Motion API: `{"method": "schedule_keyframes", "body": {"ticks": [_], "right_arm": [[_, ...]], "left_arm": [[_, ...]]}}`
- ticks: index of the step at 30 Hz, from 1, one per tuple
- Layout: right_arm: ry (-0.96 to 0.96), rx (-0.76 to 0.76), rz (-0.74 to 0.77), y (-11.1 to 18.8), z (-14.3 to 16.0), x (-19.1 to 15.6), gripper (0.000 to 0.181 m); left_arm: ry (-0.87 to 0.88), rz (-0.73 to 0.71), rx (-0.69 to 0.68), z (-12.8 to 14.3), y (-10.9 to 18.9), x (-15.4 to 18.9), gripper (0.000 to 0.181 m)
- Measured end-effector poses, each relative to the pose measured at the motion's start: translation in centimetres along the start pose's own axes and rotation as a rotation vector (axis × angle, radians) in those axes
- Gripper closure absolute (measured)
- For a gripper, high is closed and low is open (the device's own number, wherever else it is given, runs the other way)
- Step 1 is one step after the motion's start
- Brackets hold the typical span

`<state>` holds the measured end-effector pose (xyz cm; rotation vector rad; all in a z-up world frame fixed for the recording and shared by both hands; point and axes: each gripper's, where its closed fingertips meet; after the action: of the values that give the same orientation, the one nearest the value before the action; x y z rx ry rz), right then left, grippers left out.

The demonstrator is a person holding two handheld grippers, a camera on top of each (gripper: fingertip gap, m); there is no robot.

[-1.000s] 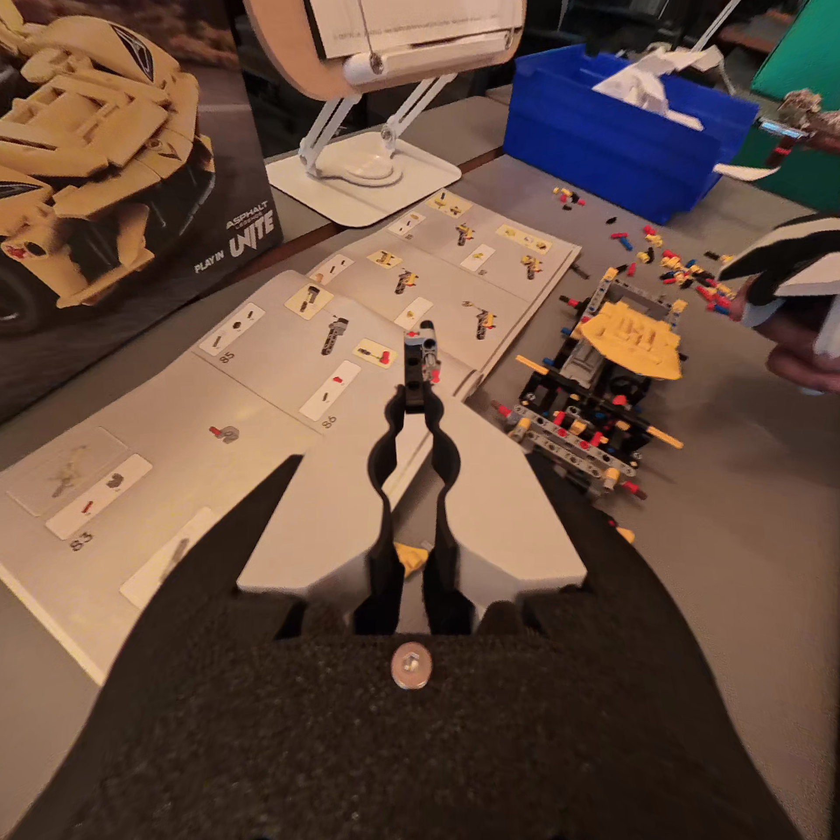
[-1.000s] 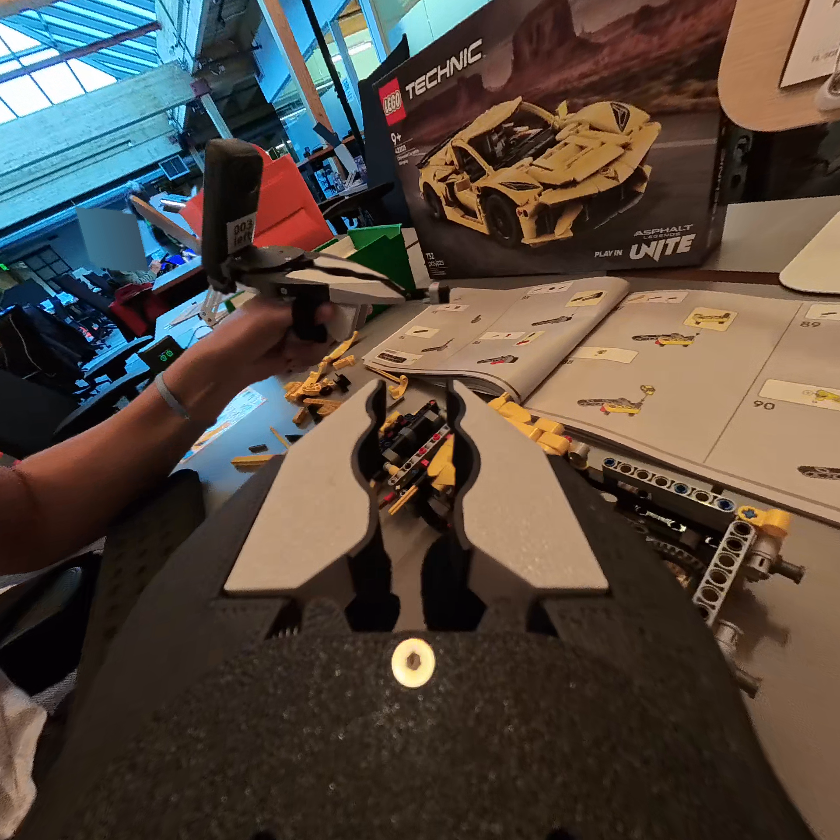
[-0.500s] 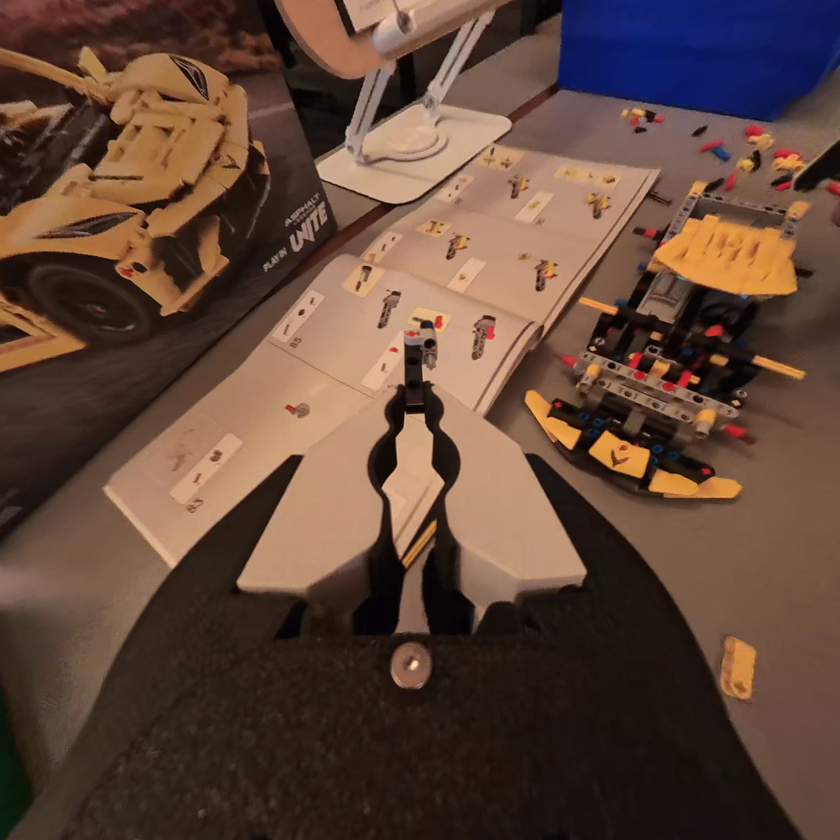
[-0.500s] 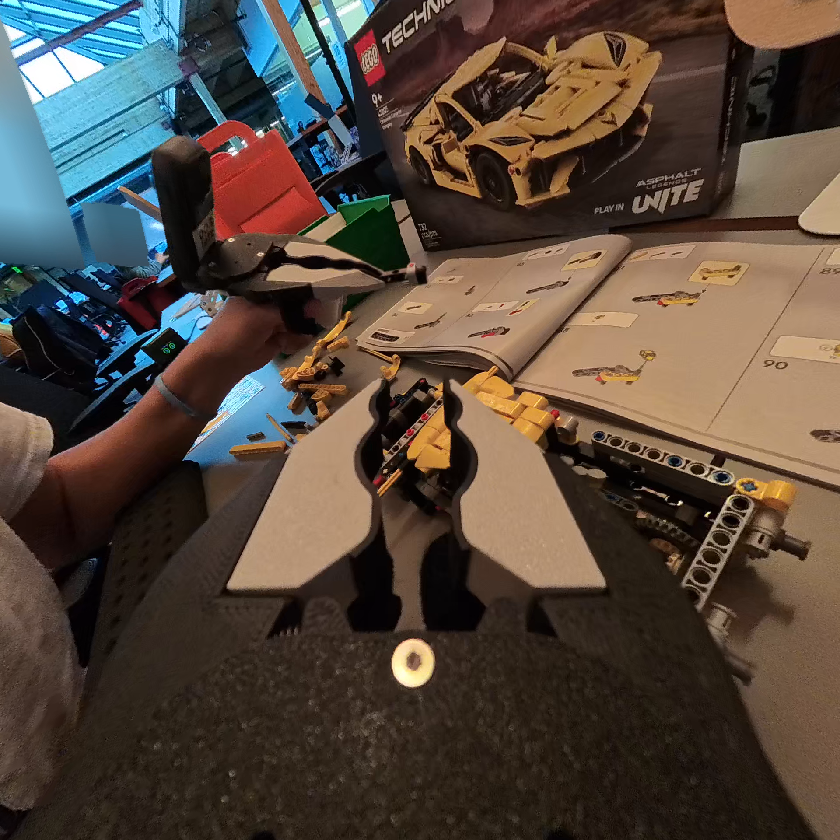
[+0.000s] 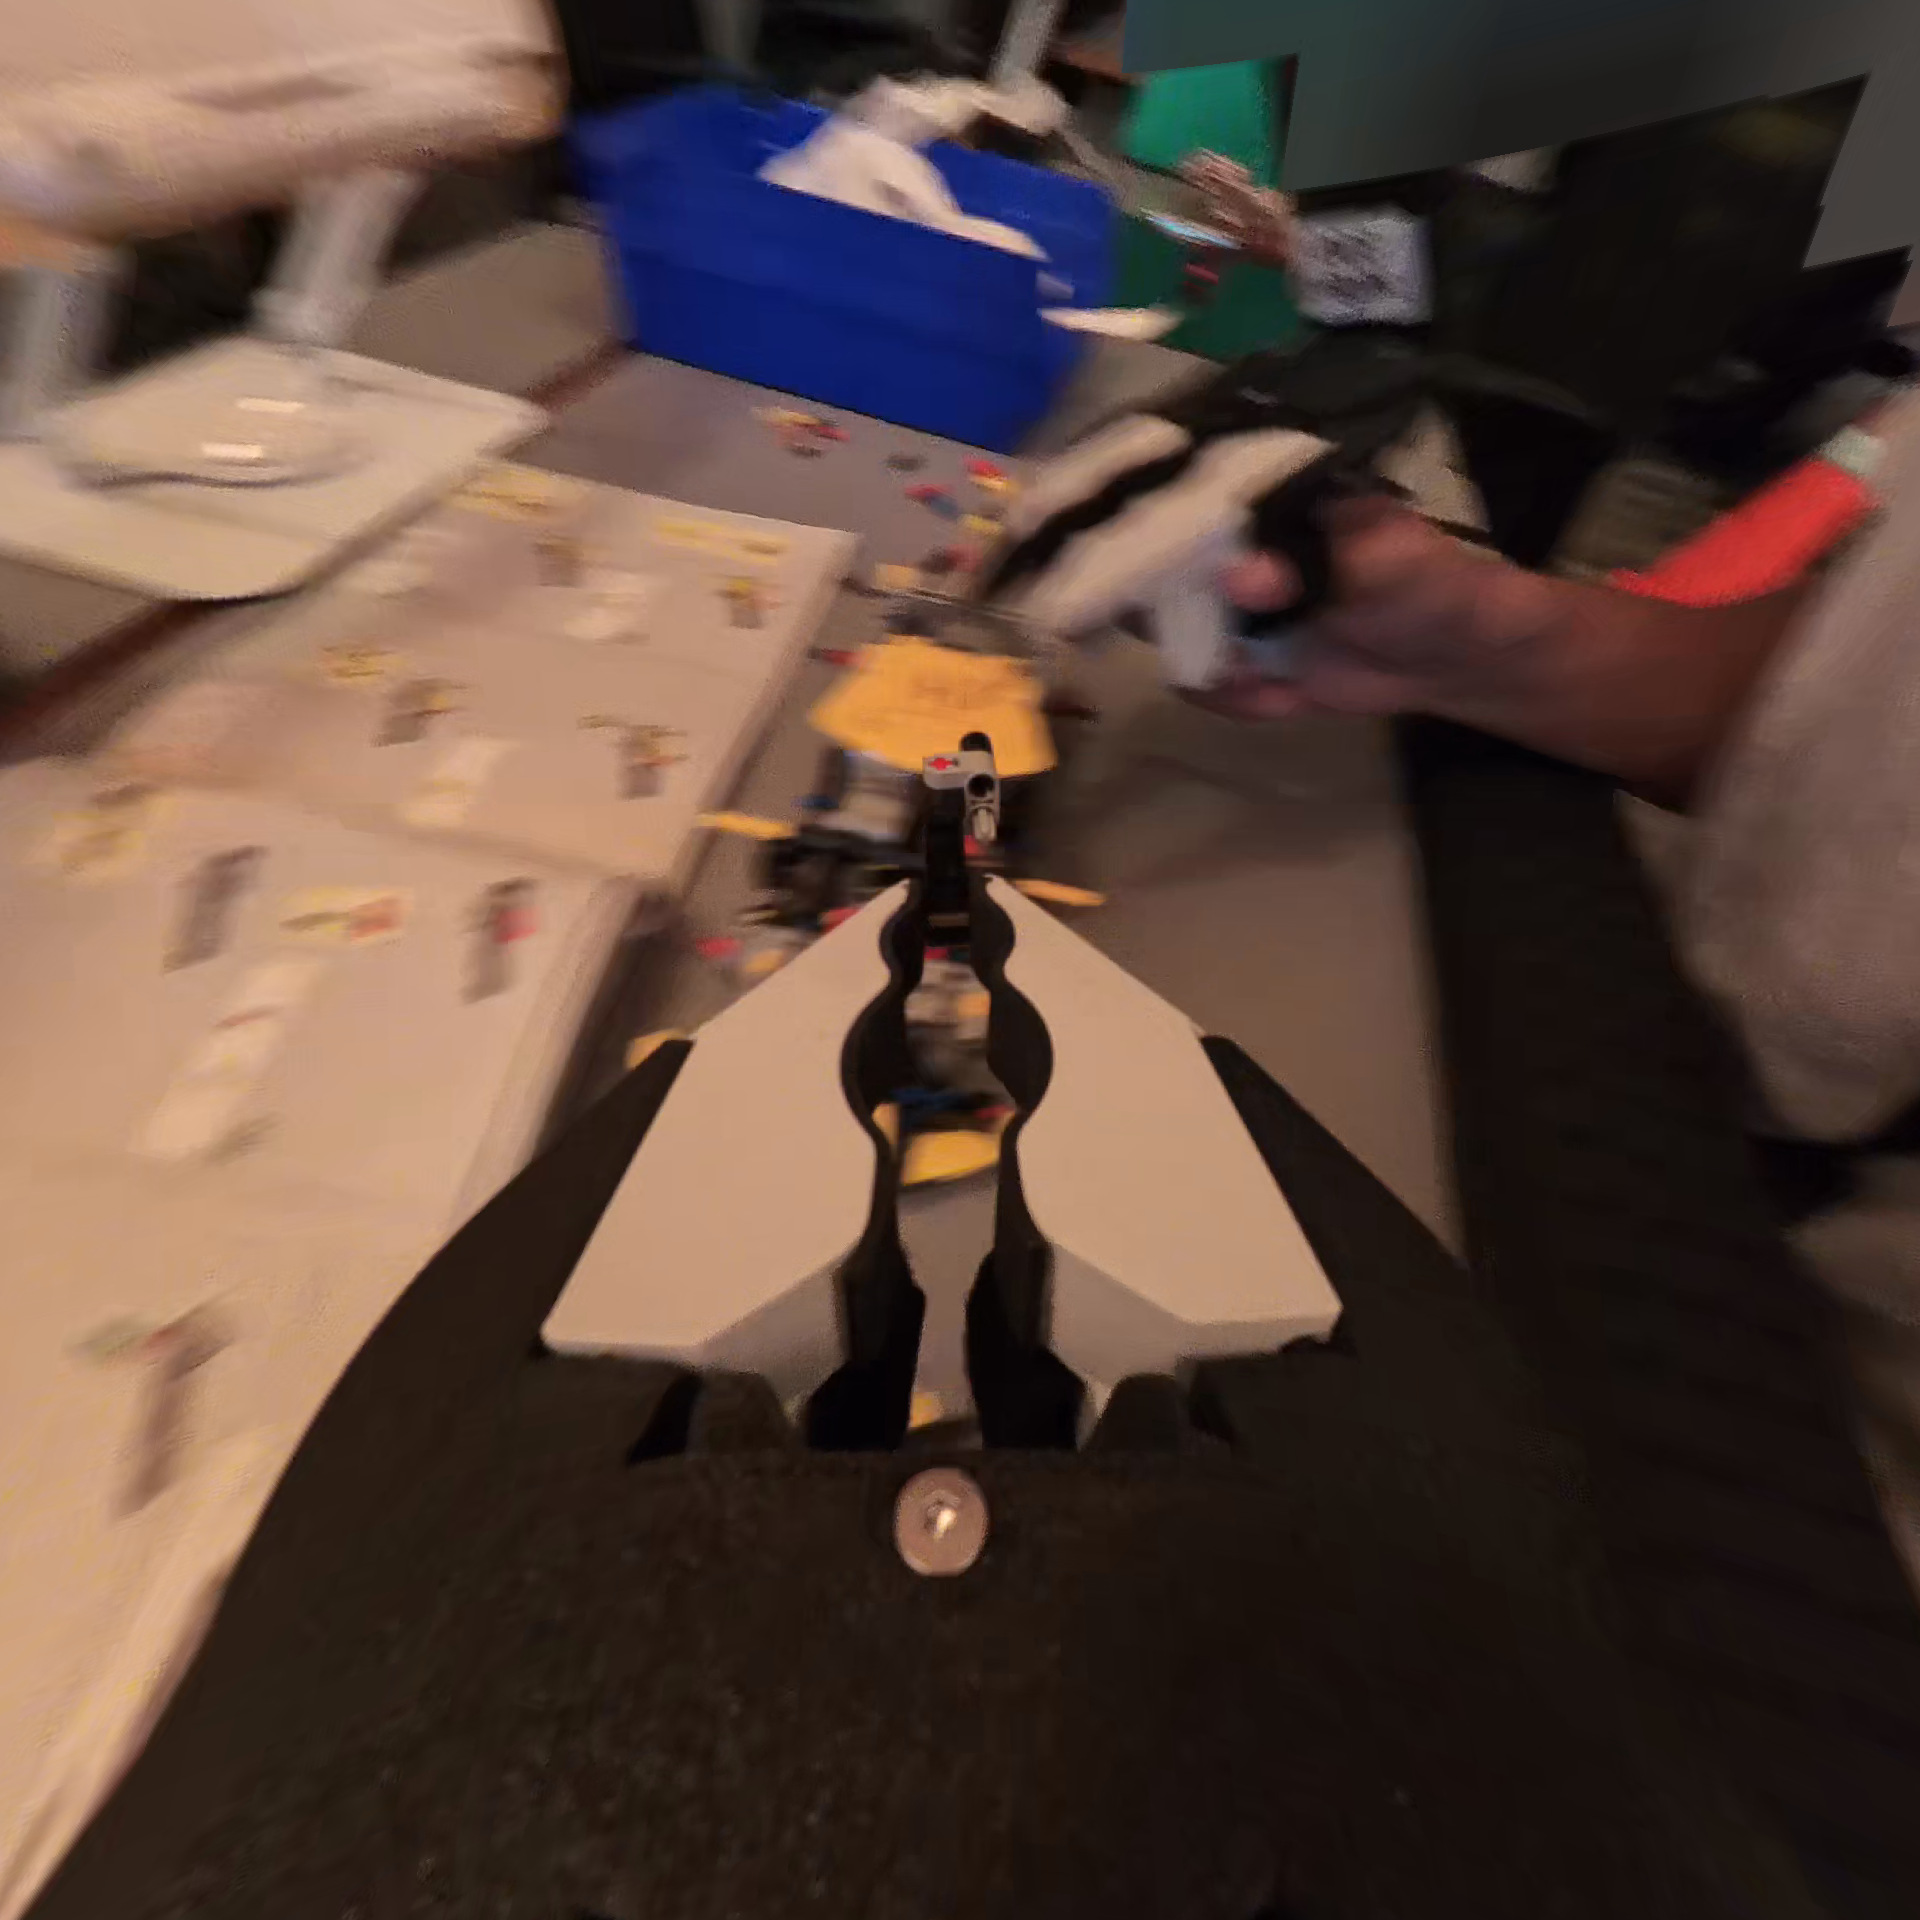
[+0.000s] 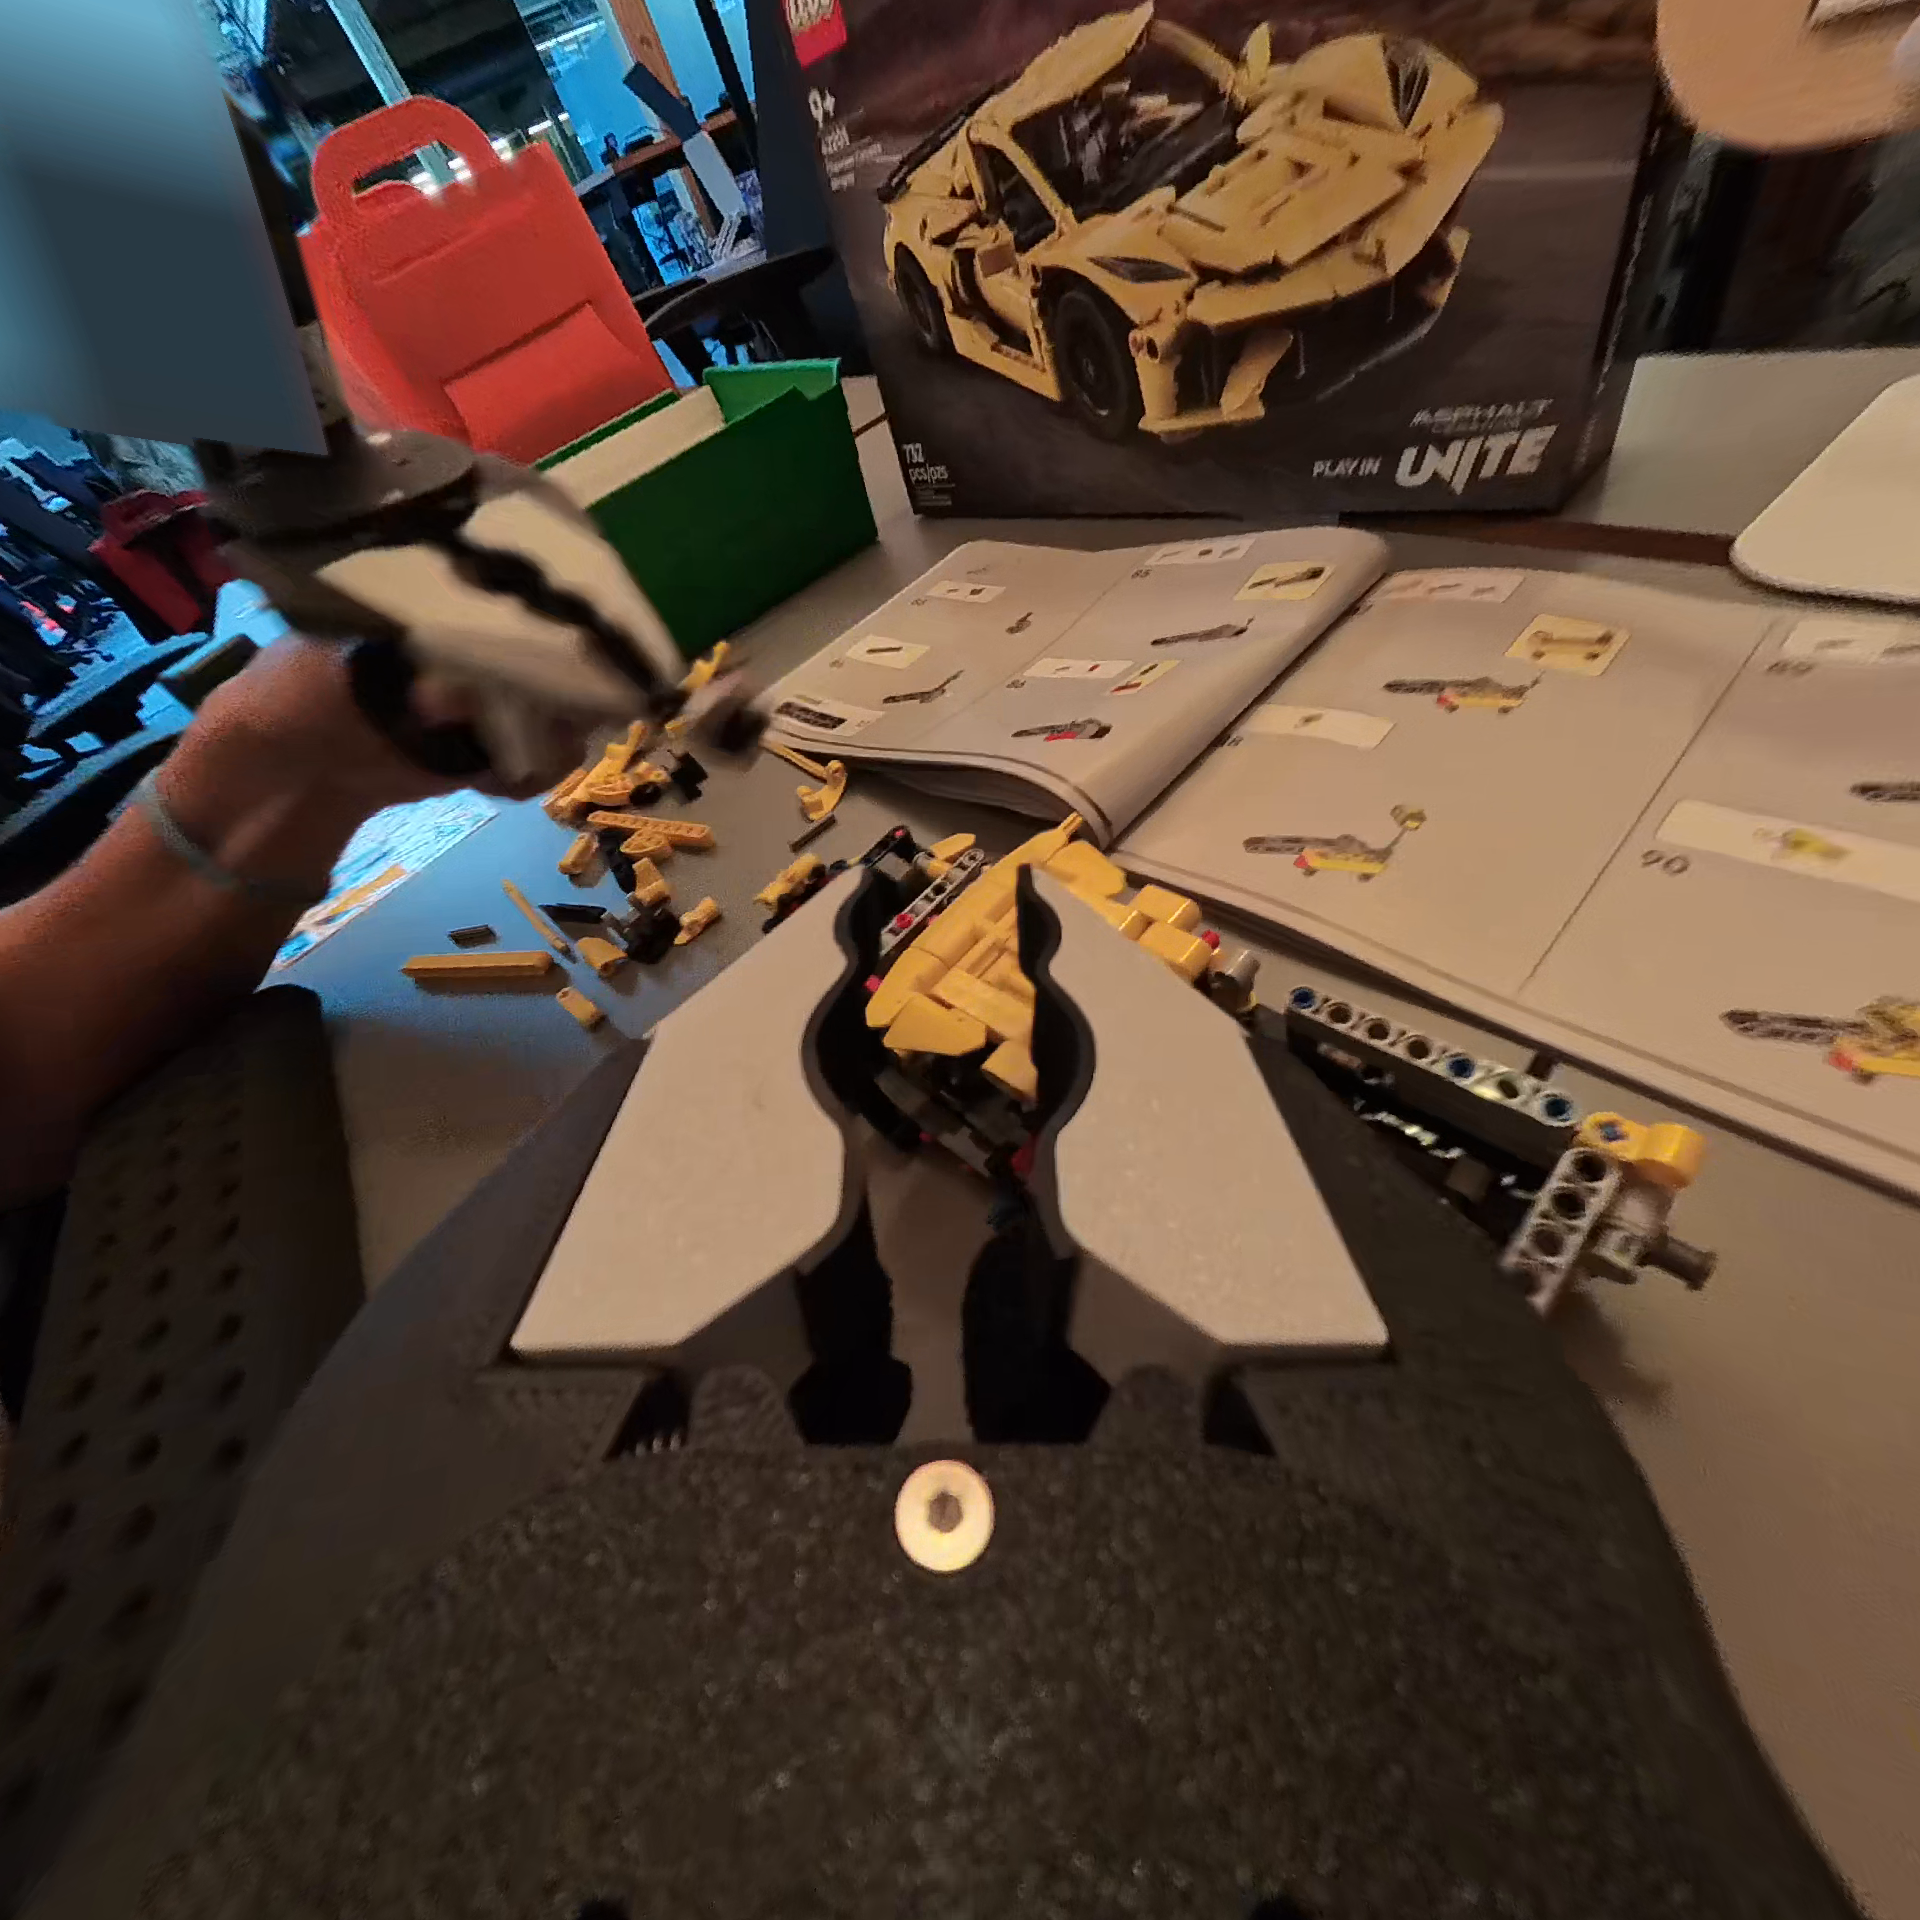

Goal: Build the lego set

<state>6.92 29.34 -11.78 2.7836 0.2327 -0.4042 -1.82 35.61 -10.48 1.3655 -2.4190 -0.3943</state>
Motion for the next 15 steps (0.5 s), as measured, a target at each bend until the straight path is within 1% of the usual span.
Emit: {"method": "schedule_keyframes", "body": {"ticks": [1, 2, 4, 5, 7, 9, 11, 12, 14, 15], "right_arm": [[0.016, 0.014, 0.016, 0.5, -0.5, 0.4, 0.156], [0.025, 0.032, 0.038, 1.1, -1.1, 1.0, 0.155], [0.042, 0.075, 0.102, 2.6, -2.2, 2.4, 0.155], [0.059, 0.091, 0.137, 3.3, -2.4, 3.2, 0.155], [0.085, 0.065, 0.201, 4.5, -2.0, 4.8, 0.155], [0.082, 0.054, 0.258, 6.6, -1.7, 6.0, 0.155], [0.042, 0.039, 0.304, 9.7, -0.8, 6.9, 0.155], [0.024, 0.016, 0.313, 11.4, 0.0, 7.0, 0.154], [0.001, -0.031, 0.376, 14.9, 2.1, 7.7, 0.157], [-0.009, -0.067, 0.414, 16.5, 3.4, 8.1, 0.156]], "left_arm": [[-0.027, 0.075, -0.034, 0.1, -1.2, 2.6, 0.174], [-0.049, 0.119, -0.067, 0.3, -2.4, 4.8, 0.174], [-0.051, 0.172, -0.131, 1.4, -4.9, 8.3, 0.174], [-0.056, 0.187, -0.175, 2.4, -6.0, 9.6, 0.173], [-0.102, 0.155, -0.272, 4.9, -7.8, 10.4, 0.173], [-0.127, 0.157, -0.333, 6.5, -8.9, 11.1, 0.173], [-0.149, 0.143, -0.356, 7.1, -9.4, 11.2, 0.174], [-0.163, 0.135, -0.369, 7.3, -9.6, 11.4, 0.173], [-0.181, 0.121, -0.374, 7.2, -10.0, 11.7, 0.174], [-0.185, 0.125, -0.385, 7.3, -10.3, 12.0, 0.173]]}}
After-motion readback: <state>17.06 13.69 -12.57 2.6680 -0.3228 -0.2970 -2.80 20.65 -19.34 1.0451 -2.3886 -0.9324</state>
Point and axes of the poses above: each gripper's, where its closed fingertips meet, y back along the fingers, z out of its underside, x = y × z across the jaws, and after that the axes turned 3 degrees about -x, right-handed
